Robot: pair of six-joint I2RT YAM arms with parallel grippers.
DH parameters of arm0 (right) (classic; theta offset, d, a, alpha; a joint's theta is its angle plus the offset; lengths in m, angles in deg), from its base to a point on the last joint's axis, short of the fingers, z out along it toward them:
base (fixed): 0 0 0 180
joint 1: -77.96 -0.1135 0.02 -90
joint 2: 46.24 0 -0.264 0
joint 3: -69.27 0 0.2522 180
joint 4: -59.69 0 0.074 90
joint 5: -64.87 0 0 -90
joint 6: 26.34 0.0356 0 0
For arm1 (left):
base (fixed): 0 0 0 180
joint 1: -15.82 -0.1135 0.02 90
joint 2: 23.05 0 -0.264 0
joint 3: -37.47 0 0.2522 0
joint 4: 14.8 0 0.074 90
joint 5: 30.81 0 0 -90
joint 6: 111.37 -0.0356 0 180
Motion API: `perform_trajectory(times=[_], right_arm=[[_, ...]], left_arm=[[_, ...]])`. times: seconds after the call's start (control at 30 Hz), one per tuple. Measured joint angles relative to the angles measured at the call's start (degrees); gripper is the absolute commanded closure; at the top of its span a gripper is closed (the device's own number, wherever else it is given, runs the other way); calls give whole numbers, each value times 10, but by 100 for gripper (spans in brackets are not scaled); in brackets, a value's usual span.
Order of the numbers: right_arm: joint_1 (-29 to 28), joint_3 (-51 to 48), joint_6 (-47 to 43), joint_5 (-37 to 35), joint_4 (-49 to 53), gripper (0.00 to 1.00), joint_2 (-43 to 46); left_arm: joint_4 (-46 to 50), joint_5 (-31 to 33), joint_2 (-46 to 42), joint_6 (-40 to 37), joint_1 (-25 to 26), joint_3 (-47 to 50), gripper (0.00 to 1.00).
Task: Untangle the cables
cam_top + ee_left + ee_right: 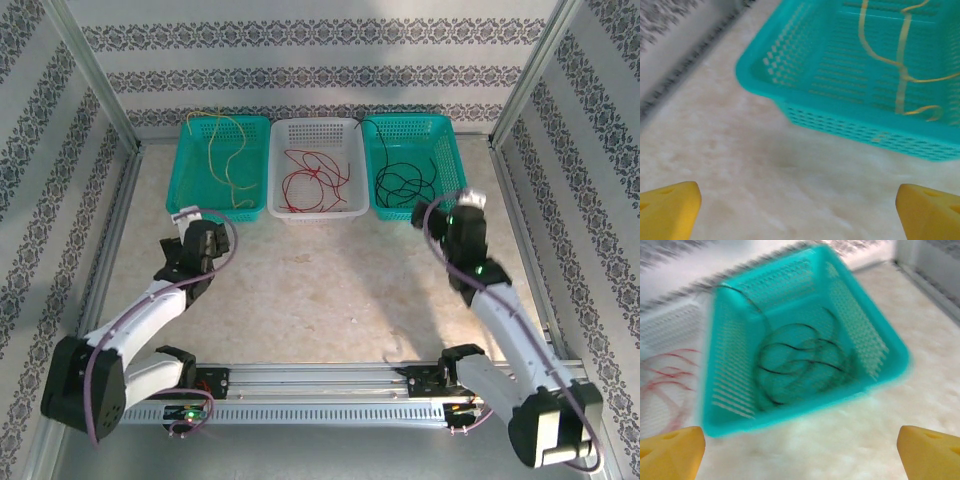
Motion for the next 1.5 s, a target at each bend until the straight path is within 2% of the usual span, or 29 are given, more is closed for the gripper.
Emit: perform_trajectory(times=[0.1, 0.2, 0.27, 0.37, 0.47, 0.6, 0.7, 0.9, 1.17, 1.5], right_arm=[[3, -129, -44, -89, -58, 1, 21], [10, -159, -94, -139, -115, 2, -20], [14, -166, -122, -145, -183, 2, -63], [30, -174, -159, -116, -273, 2, -119], [55, -187, -175, -59, -405, 2, -190], [74, -181, -190, 30, -560, 1, -338], [74, -158, -200, 79, -543, 1, -371], [78, -119, -201, 96, -571, 2, -367], [77, -119, -201, 99, -571, 1, -367], [78, -117, -203, 106, -567, 2, -367]], left_arm=[[-122, 52, 82, -67, -7, 37, 1], [-226, 61, 172, -135, -18, 41, 1], [-279, 49, 208, -170, -26, 41, 1], [-292, 4, 222, -195, -50, 24, 1], [-294, -53, 218, -198, -86, 7, 1], [-344, -103, 185, -171, -119, 43, 1], [-398, -123, 199, -159, -120, 71, 1], [-465, -217, 262, -158, -130, 84, 1], [-506, -233, 266, -156, -139, 92, 1], [-511, -268, 266, -159, -139, 87, 1]])
